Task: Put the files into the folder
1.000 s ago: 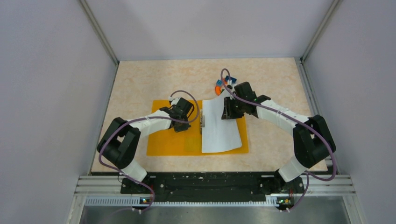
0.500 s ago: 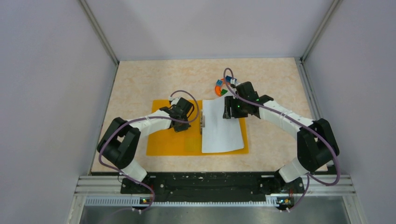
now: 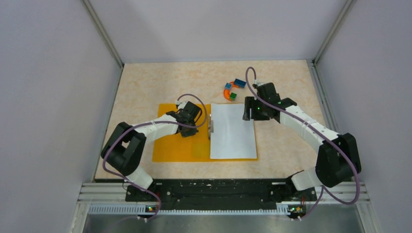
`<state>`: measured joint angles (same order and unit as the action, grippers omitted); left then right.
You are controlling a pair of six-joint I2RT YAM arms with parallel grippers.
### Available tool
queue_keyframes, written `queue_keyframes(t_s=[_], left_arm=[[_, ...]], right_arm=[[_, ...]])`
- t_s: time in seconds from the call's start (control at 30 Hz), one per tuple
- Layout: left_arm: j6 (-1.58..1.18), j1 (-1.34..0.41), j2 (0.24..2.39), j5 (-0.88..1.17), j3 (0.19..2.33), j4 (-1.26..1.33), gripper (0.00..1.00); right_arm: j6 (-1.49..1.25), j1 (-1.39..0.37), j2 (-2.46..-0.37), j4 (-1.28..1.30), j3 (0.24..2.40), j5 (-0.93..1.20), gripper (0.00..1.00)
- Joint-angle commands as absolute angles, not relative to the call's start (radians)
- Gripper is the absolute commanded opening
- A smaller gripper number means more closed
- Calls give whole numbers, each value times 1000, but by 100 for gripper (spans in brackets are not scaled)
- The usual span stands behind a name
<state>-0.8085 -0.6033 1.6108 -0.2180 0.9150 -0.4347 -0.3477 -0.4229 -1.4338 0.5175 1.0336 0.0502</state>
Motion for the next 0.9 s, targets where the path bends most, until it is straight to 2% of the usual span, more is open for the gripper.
queue_keyframes(t_s=[0.0,0.23,0.53,0.87], left_arm=[[-801,-606,1569,-231,952,-440,0],[-791,-606,1538,-225,983,-459,0],[-765,-597,1460,-232,989,-489,0],[-743,-571,1385,-194,964,-491,0]], right_arm=[[-327,-414,-1361,572,1058,3,63],[-384,-491,-1384,533,1081,6,58],[-518,-700,-1576,363,1175,-37,38],[-552,-775,-1785,298,1289,-81,28]])
